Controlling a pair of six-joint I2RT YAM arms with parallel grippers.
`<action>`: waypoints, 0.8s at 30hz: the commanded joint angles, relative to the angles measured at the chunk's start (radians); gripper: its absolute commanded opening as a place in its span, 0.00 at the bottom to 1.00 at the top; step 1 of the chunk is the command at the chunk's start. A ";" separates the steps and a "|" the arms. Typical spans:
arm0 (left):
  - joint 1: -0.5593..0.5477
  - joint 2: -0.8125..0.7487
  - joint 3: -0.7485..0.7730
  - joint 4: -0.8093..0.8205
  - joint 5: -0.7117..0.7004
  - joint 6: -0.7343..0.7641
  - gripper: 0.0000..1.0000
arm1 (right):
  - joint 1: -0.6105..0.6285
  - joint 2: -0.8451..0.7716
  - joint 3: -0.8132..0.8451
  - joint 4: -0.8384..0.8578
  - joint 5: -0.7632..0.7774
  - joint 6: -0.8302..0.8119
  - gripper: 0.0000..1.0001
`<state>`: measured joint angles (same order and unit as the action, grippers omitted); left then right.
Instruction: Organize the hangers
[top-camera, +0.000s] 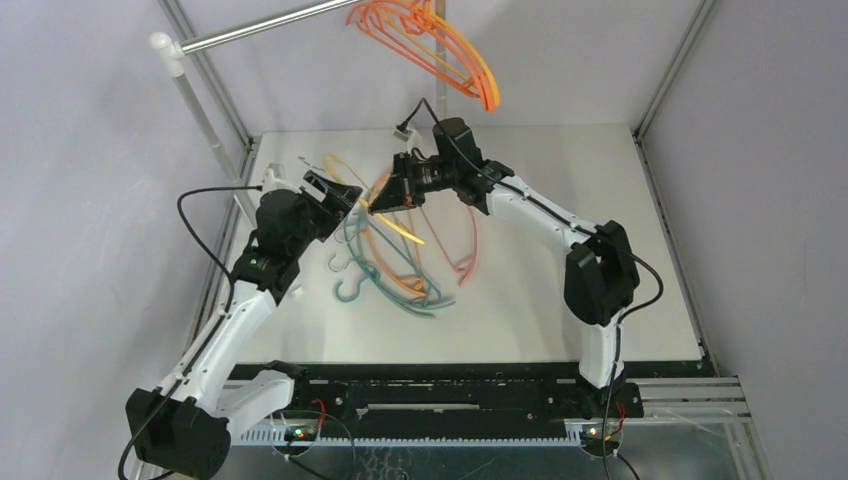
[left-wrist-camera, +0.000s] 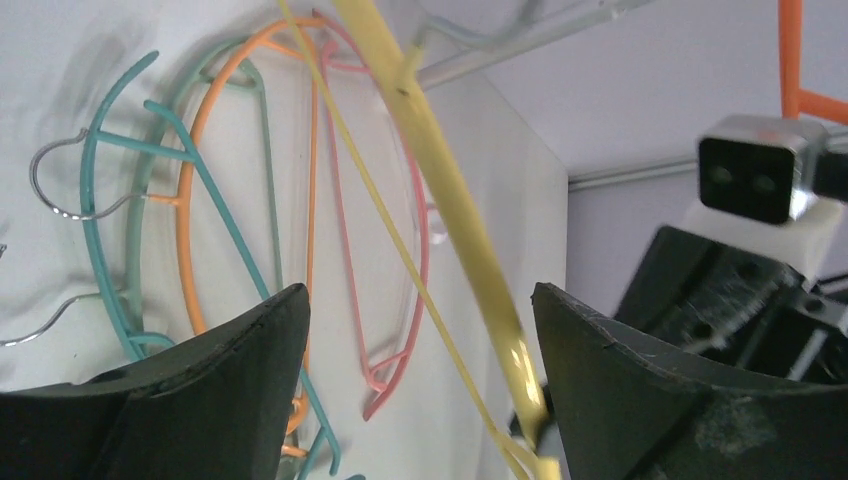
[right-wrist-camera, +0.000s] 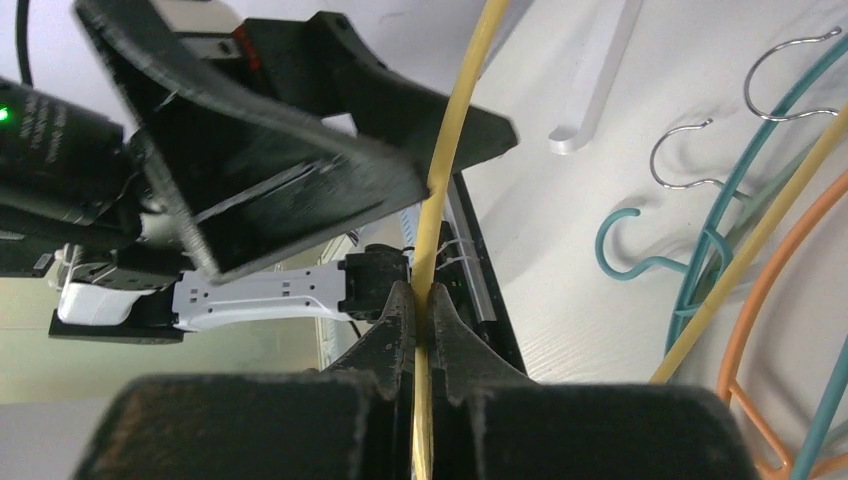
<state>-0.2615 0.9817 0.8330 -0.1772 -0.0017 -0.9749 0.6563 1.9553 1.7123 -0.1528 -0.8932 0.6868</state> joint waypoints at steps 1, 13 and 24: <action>-0.013 0.025 0.072 0.087 -0.080 -0.033 0.86 | 0.003 -0.133 -0.004 0.047 -0.025 -0.022 0.00; -0.072 0.176 0.237 0.130 -0.072 -0.044 0.55 | 0.030 -0.128 0.027 0.030 -0.023 -0.029 0.00; -0.096 0.178 0.315 0.000 -0.164 0.072 0.00 | 0.016 -0.119 0.108 -0.008 -0.035 -0.038 0.00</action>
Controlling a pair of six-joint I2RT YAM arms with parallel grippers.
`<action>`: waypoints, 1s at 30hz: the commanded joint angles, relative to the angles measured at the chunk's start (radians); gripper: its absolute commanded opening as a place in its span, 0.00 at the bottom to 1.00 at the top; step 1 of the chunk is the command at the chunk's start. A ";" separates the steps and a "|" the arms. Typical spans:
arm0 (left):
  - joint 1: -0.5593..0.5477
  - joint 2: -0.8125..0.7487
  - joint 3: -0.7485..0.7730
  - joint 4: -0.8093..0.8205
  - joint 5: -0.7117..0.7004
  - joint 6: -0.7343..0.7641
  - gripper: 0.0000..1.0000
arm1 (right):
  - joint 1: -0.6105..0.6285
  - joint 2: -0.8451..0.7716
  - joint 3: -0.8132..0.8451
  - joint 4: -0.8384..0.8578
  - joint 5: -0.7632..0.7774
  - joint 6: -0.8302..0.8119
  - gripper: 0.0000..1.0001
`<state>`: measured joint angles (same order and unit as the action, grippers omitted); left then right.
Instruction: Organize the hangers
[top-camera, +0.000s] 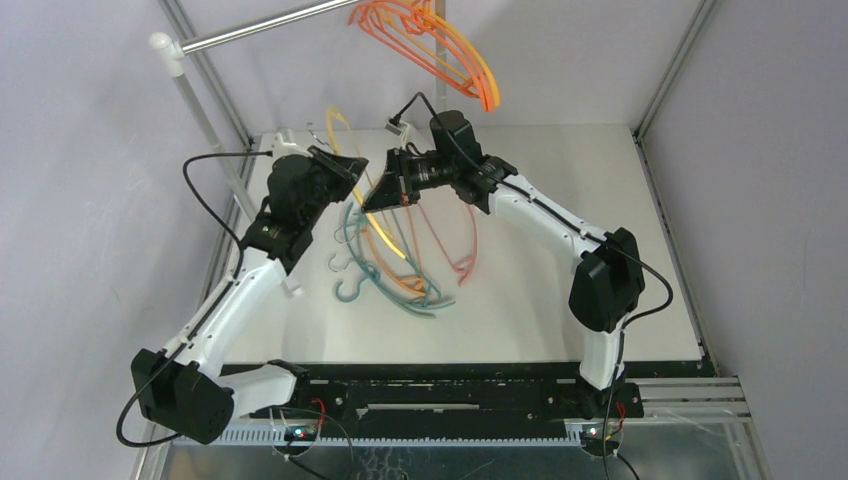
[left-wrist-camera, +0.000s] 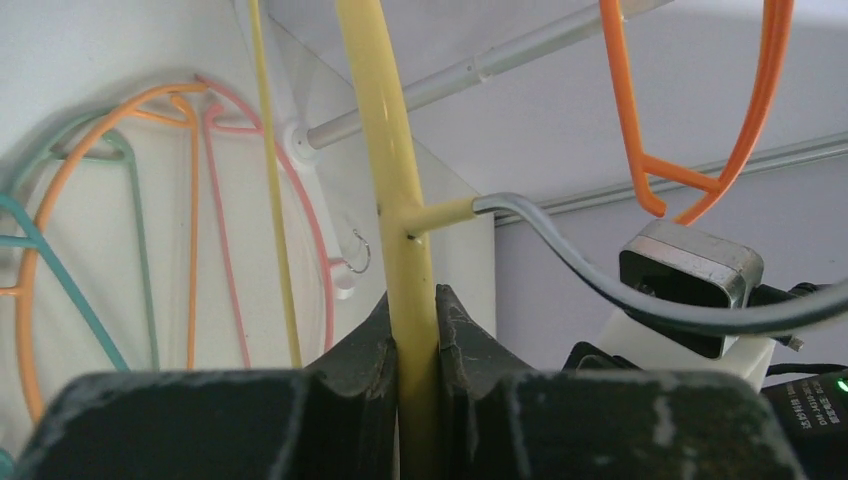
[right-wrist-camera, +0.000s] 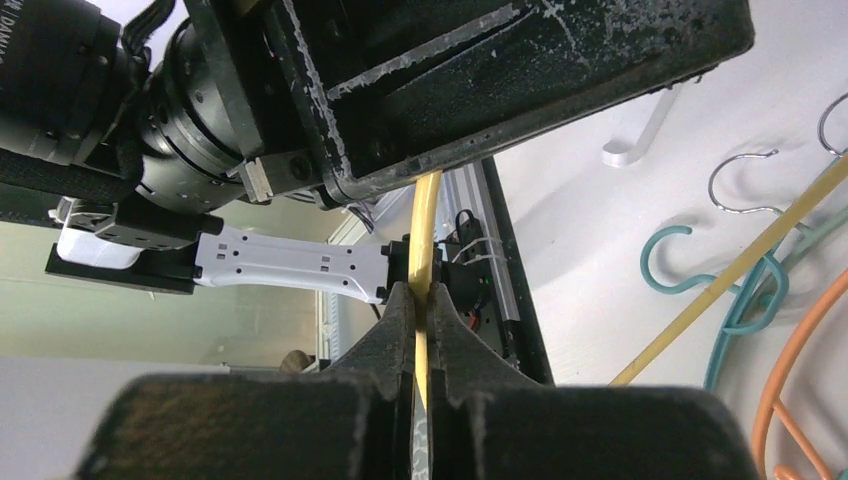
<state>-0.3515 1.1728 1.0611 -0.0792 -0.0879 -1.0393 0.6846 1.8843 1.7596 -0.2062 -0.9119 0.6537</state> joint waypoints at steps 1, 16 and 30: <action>-0.004 -0.008 0.121 -0.125 -0.104 0.172 0.00 | -0.019 -0.061 0.054 0.041 -0.016 -0.009 0.02; 0.129 0.195 0.622 -0.368 -0.179 0.465 0.00 | -0.153 -0.295 -0.111 -0.064 -0.002 -0.084 0.40; 0.153 0.360 0.783 -0.250 -0.085 0.395 0.00 | -0.229 -0.298 -0.129 -0.114 -0.013 -0.092 0.38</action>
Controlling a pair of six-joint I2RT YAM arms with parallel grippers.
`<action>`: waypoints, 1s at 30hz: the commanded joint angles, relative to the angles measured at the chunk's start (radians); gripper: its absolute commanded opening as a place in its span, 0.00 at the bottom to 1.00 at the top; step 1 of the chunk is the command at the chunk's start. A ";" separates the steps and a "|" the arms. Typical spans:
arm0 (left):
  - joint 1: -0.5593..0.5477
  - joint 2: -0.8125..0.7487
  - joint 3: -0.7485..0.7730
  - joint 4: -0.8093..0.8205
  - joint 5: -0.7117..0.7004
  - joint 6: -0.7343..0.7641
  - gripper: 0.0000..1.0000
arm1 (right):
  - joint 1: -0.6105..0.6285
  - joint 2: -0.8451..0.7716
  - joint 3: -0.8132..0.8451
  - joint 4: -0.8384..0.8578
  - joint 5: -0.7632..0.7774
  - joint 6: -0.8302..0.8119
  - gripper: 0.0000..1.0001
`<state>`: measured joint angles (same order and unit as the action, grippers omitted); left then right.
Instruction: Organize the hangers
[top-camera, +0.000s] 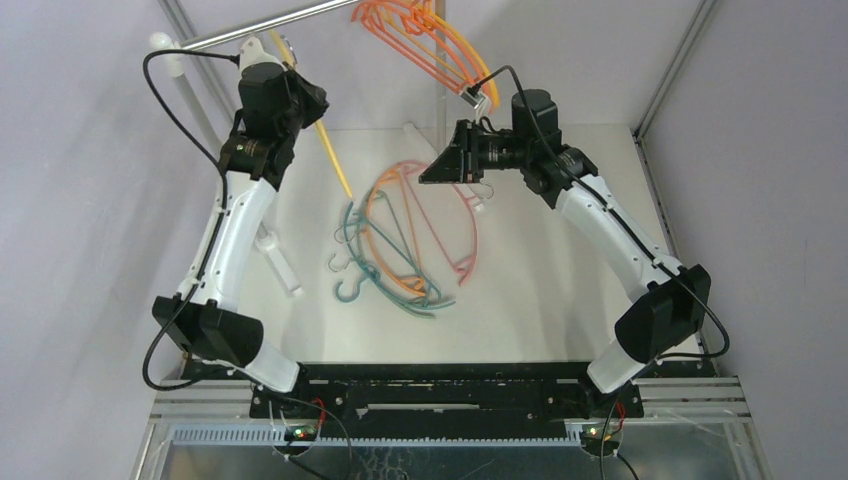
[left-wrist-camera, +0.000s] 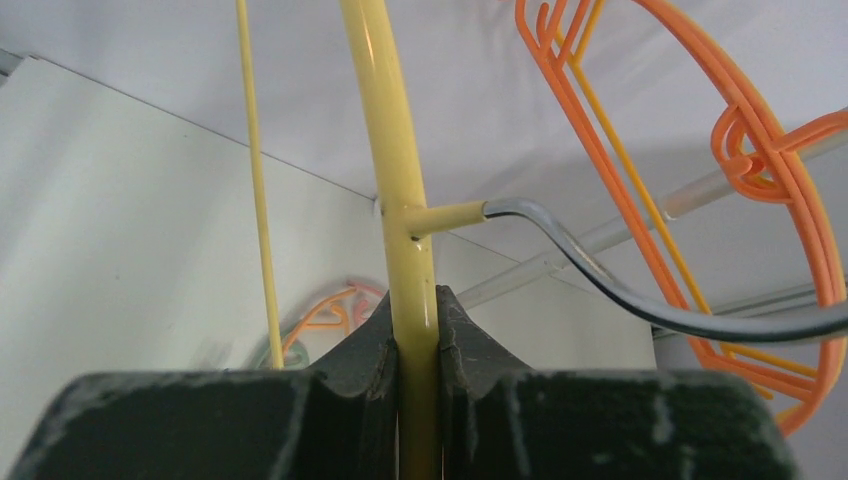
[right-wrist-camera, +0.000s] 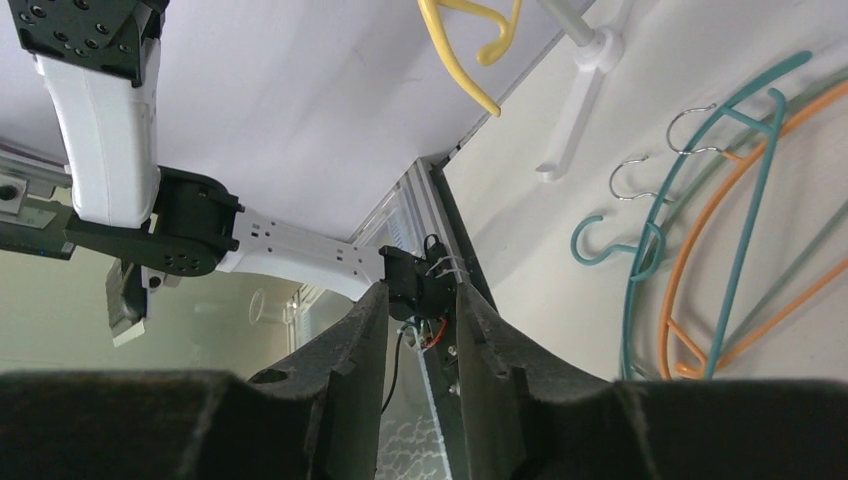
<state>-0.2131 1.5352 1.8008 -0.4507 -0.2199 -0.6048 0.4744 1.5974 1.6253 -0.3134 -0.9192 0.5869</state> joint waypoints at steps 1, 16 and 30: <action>0.014 -0.007 0.026 0.148 0.058 -0.055 0.00 | -0.022 -0.011 0.004 -0.013 -0.004 -0.029 0.38; 0.048 0.027 -0.051 0.419 0.163 -0.211 0.00 | -0.063 0.038 0.008 -0.038 -0.015 -0.027 0.36; 0.056 0.054 -0.131 0.613 0.266 -0.347 0.00 | -0.069 0.053 0.051 -0.117 0.017 -0.098 0.40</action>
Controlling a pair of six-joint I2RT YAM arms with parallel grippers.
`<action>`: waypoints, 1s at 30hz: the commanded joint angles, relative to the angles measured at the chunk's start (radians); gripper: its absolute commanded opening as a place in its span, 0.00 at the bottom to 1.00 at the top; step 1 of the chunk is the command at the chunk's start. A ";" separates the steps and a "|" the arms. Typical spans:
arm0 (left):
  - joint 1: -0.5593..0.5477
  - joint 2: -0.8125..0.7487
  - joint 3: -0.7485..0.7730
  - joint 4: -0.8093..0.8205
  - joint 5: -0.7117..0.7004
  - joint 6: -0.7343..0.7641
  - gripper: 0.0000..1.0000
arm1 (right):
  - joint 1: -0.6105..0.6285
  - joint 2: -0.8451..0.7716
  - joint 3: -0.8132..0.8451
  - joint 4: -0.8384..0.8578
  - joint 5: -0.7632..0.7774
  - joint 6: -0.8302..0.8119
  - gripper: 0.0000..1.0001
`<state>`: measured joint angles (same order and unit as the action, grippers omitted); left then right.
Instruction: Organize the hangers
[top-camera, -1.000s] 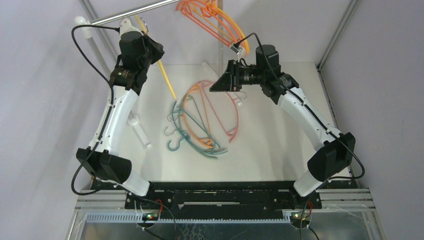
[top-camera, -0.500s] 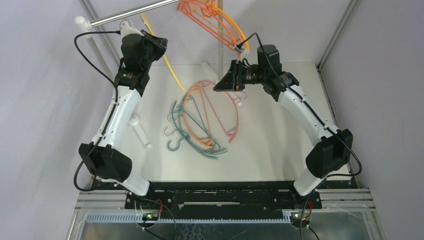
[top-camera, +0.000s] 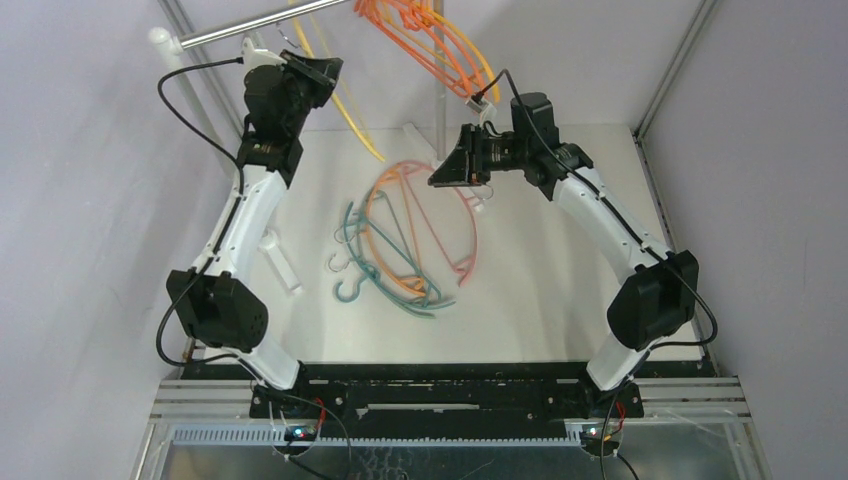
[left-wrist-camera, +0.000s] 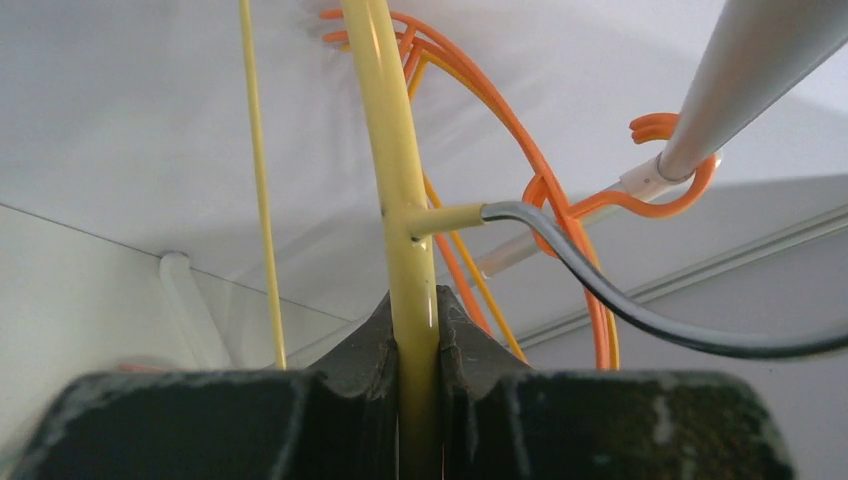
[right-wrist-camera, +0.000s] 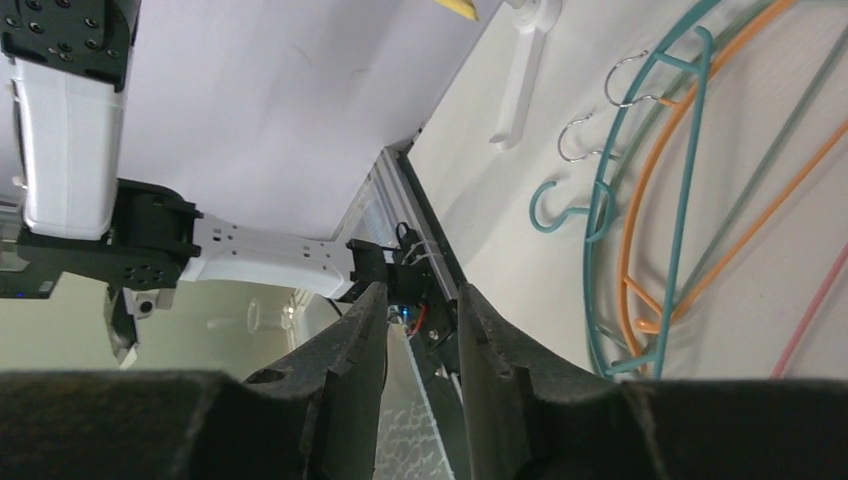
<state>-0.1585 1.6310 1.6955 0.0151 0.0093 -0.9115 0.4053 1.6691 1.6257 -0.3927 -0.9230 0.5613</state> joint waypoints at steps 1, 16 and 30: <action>-0.001 -0.053 -0.045 0.145 0.038 -0.038 0.00 | 0.004 -0.029 0.052 -0.059 0.032 -0.107 0.40; -0.011 -0.176 -0.118 -0.075 0.026 -0.049 0.00 | 0.417 -0.102 0.310 -0.391 0.818 -0.649 0.87; -0.058 -0.315 -0.155 -0.237 0.002 -0.087 0.00 | 0.565 0.108 0.457 -0.268 1.060 -0.672 1.00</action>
<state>-0.2077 1.4017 1.5589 -0.2497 0.0254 -0.9699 0.9428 1.7756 2.0232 -0.7055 0.0837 -0.1066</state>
